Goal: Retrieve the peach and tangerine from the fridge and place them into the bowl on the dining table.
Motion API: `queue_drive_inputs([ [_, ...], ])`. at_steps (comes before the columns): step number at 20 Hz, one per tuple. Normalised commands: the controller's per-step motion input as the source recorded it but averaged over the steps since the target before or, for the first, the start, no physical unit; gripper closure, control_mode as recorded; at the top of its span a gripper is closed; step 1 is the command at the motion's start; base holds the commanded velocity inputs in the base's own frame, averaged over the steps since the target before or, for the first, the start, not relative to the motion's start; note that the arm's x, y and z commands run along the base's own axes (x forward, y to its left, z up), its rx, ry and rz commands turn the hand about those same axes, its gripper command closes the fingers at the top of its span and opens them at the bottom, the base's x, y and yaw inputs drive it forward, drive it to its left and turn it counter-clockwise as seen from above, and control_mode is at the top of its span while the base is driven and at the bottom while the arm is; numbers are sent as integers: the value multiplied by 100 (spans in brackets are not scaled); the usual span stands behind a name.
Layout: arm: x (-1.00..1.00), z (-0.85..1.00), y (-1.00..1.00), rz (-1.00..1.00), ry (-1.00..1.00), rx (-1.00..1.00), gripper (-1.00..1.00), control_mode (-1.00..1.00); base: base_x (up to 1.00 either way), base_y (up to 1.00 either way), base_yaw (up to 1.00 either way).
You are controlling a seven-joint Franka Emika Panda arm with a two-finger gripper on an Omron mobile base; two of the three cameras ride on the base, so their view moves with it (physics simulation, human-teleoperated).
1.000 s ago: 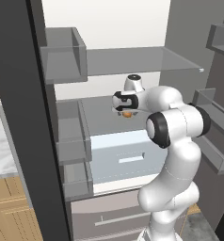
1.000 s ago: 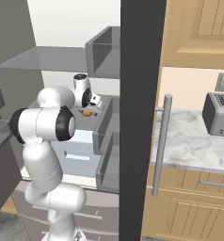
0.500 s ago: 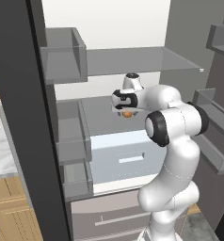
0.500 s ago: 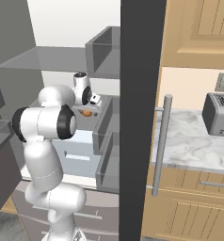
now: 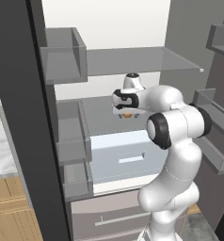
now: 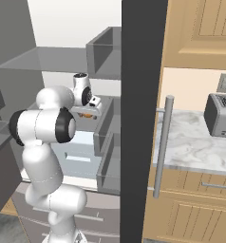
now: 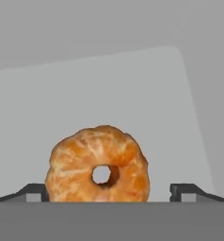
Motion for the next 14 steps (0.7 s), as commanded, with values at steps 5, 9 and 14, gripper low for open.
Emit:
queue_drive_inputs([
  [5, 3, -25, 0, 0, 0, 0, -100, -100, 0, 0, 0],
  [9, 16, -23, 0, 0, 0, 0, 100, -100, 0, 0, 0],
  [14, 16, -24, 0, 0, 0, 0, 100, -100, 0, 0, 0],
])
